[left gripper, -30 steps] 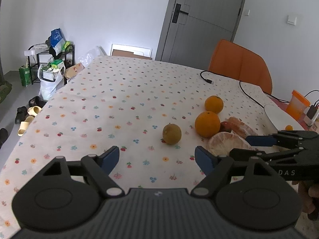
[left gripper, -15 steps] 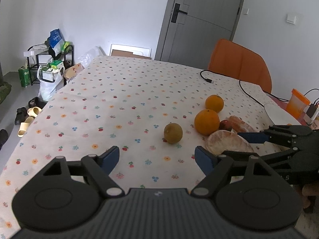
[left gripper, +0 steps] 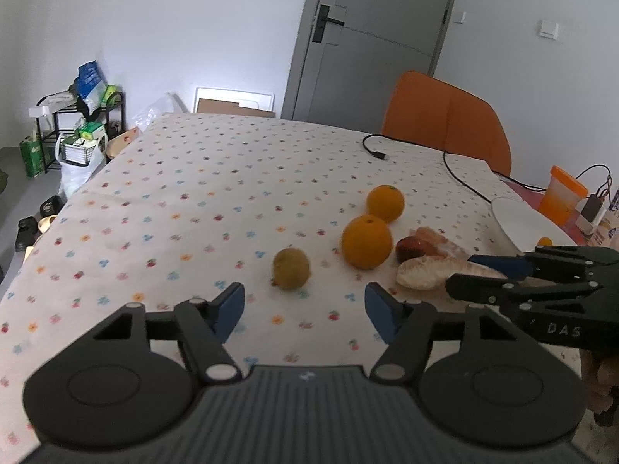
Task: Organize fruits
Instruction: 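Close the right tool on the pomelo segment while the left tool grasps a large orange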
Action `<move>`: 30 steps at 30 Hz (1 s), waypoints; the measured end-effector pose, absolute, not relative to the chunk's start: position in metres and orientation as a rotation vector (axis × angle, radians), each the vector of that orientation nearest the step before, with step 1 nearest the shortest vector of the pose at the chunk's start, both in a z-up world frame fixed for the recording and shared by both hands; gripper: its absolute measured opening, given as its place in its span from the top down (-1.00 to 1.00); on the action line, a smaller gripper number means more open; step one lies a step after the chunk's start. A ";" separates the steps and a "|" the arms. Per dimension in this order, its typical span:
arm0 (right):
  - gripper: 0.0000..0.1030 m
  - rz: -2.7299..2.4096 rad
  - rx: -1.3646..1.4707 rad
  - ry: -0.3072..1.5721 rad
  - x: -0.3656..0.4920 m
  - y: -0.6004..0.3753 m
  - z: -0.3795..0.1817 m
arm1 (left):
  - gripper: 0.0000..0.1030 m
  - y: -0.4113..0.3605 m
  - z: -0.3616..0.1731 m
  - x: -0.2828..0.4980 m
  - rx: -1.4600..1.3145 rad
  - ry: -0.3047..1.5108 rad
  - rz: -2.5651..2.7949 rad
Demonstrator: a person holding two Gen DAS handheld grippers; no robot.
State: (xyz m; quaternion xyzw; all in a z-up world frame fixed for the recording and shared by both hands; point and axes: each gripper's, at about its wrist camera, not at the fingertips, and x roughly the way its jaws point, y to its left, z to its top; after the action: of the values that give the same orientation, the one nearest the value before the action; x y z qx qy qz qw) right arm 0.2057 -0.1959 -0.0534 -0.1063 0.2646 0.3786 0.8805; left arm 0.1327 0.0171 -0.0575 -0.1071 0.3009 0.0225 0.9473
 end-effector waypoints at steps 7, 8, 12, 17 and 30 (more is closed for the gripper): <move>0.30 0.755 -0.185 0.522 0.204 -0.213 -0.043 | -0.21 -0.001 -0.052 0.147 -0.192 0.603 0.008; 0.30 0.753 -0.180 0.517 0.204 -0.214 -0.042 | -0.19 -0.005 -0.052 0.150 -0.185 0.601 0.003; 0.30 0.730 -0.156 0.492 0.205 -0.223 -0.036 | -0.15 -0.015 -0.051 0.160 -0.162 0.602 -0.020; 0.30 0.693 -0.138 0.467 0.206 -0.236 -0.029 | -0.09 -0.023 -0.053 0.173 -0.148 0.607 -0.022; 0.30 0.553 -0.079 0.441 0.206 -0.285 -0.022 | 0.23 -0.034 -0.066 0.200 -0.081 0.641 0.052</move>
State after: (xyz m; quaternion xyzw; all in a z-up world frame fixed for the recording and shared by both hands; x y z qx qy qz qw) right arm 0.2059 -0.2854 -0.0222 -0.0388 0.2159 0.2707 0.9373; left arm 0.2003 -0.0342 -0.0662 -0.0399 0.3147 0.0255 0.9480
